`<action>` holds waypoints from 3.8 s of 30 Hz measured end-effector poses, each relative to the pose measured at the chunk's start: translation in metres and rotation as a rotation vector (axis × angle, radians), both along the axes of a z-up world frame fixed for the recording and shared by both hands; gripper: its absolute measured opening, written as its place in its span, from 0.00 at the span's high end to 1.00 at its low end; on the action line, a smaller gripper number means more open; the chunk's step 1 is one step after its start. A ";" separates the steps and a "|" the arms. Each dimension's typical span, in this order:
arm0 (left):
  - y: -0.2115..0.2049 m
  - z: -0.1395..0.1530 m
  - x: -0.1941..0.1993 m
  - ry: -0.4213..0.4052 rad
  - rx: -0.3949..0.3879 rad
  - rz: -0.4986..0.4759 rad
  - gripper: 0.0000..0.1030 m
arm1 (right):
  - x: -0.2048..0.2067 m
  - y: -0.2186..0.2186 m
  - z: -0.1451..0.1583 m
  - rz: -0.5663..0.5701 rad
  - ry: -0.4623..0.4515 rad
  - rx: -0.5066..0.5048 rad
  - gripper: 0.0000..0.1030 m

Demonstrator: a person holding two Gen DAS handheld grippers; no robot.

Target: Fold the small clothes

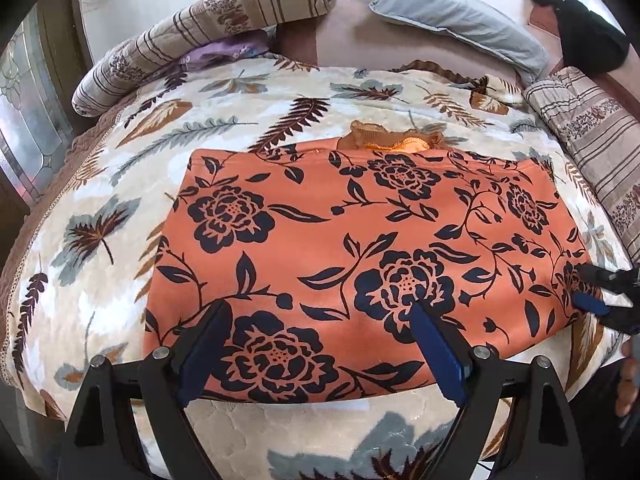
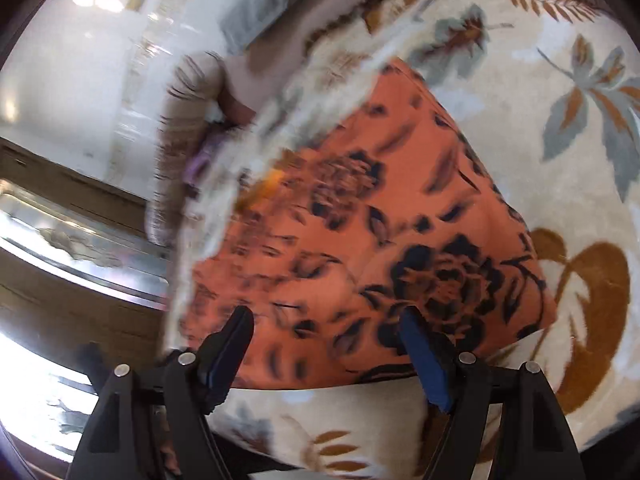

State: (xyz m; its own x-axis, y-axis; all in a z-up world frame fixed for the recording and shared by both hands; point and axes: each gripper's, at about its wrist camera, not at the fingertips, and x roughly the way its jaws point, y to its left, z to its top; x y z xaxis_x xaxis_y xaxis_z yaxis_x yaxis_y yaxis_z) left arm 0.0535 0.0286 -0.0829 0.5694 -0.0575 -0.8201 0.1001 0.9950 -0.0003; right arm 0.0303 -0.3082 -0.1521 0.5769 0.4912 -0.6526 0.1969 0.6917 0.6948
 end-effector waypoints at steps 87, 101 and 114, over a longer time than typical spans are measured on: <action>-0.037 -0.019 0.022 -0.061 0.057 0.002 0.11 | 0.001 -0.040 -0.004 -0.255 -0.032 0.100 0.25; -0.046 -0.052 0.032 0.046 0.086 -0.031 0.07 | 0.007 -0.041 -0.011 -0.248 0.000 0.032 0.37; -0.055 -0.052 0.027 0.078 0.086 -0.063 0.01 | 0.005 -0.047 -0.013 -0.230 0.032 0.051 0.47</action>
